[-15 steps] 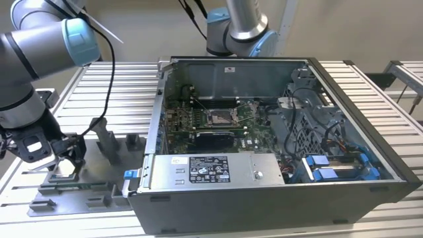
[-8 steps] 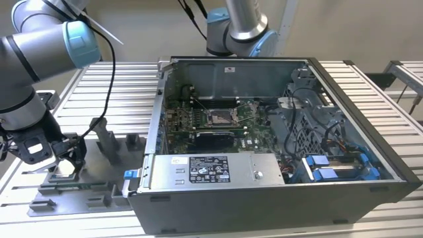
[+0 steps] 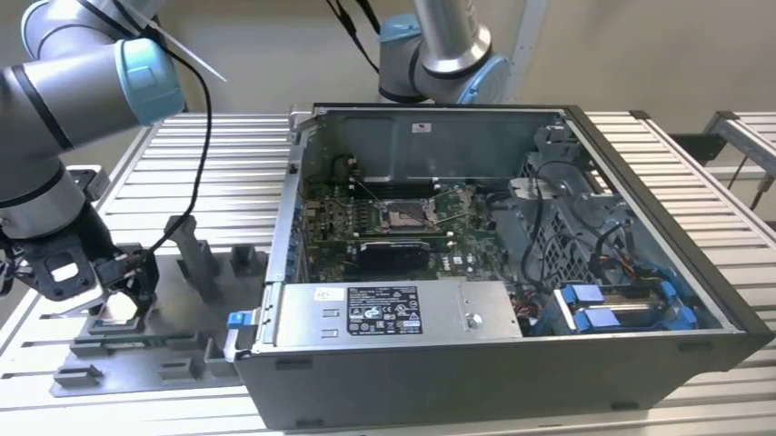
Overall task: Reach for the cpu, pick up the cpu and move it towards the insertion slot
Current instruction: 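Pick up the cpu and move it towards the insertion slot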
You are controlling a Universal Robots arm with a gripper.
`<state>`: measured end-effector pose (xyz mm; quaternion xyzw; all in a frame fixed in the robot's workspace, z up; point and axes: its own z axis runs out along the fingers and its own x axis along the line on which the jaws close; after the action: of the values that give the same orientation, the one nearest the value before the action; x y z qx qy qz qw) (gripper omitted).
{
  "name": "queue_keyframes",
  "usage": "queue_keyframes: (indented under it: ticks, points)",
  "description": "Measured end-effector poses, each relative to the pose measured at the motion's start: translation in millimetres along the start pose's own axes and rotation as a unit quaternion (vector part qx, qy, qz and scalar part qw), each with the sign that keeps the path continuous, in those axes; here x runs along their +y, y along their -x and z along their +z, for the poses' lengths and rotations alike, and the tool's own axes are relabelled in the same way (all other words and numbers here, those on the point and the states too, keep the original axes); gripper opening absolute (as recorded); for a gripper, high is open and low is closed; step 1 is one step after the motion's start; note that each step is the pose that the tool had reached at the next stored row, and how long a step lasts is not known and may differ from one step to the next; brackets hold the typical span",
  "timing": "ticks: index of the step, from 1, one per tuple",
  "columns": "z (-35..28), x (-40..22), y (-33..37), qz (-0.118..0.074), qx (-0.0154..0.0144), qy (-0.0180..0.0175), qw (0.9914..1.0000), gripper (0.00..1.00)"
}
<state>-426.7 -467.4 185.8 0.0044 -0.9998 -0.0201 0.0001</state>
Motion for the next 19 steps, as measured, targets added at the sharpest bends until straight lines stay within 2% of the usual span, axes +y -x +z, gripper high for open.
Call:
queue_keyframes:
  ticks: [1,8,10,15,19]
  points:
    - [0.0,0.0,0.0,0.0,0.0,0.0,1.0,0.0]
    - [-0.1,0.0,0.0,0.0,0.0,0.0,1.0,0.0]
    - [-1.8,0.1,0.0,0.0,-0.0002,0.0001,1.0,0.0]
    - [-12.5,0.5,0.0,0.0,0.0001,0.0,1.0,0.0]
    - [-24.4,1.0,0.0,0.0,0.0001,0.0,1.0,0.0]
